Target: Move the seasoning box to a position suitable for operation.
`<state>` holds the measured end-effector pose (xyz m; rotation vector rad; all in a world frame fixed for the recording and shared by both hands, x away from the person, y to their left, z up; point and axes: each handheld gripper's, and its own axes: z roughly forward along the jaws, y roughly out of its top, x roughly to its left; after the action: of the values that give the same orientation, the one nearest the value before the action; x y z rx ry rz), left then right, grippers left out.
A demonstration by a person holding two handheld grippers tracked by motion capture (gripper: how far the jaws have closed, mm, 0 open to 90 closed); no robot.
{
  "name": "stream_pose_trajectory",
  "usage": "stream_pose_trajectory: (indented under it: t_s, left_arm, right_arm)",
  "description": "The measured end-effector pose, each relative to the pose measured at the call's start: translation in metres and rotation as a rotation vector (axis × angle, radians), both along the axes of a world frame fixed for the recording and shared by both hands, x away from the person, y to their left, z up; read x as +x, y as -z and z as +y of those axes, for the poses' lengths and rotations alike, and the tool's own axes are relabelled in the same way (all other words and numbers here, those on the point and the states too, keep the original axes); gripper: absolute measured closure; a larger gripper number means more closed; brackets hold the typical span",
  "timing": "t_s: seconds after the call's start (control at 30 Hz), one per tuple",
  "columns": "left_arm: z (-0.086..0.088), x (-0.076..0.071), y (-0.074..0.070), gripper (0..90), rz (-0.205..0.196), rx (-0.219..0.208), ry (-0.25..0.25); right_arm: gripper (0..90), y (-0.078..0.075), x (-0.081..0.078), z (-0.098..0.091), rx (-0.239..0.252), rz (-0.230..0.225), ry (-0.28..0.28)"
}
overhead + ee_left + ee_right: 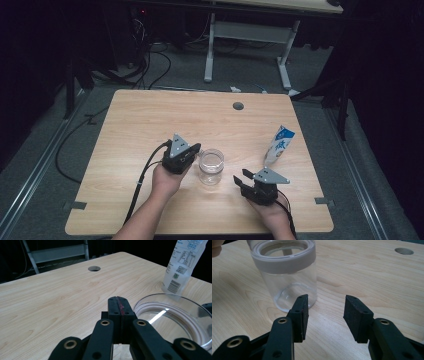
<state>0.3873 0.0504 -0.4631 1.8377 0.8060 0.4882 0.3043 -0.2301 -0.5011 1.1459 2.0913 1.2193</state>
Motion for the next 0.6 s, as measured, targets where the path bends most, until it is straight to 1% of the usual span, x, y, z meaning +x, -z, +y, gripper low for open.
stream_pose_trajectory:
  t_s: [0.17,0.23,0.33,0.4,0.5,0.6]
  left_arm:
    - [0.0001,-0.0004,-0.0001,90.0,-0.001,-0.001,0.000]
    - [0.0007,-0.0003,-0.0001,90.0,0.003,-0.004,0.001]
    - [0.0000,-0.0008,0.0000,90.0,-0.003,0.002,-0.002]
    - [-0.0002,-0.0004,0.0003,90.0,-0.001,-0.004,-0.004]
    - [-0.0002,-0.0010,0.0007,90.0,-0.005,-0.003,-0.005]
    - [0.0002,-0.0011,0.0012,90.0,-0.003,-0.011,-0.007]
  right_arm:
    - [56.0,-0.0024,-0.0009,0.0035,0.005,-0.009,-0.009]
    - [56.5,-0.0022,-0.0009,0.0042,0.008,-0.006,-0.010]
    - [57.4,-0.0024,-0.0010,0.0057,0.007,-0.005,-0.013]
    - [58.2,-0.0032,-0.0011,0.0065,0.009,-0.009,-0.014]
    - [61.5,-0.0048,-0.0017,0.0075,0.020,-0.011,-0.016]
    - [64.5,-0.0061,-0.0015,0.0094,0.038,-0.009,-0.020]
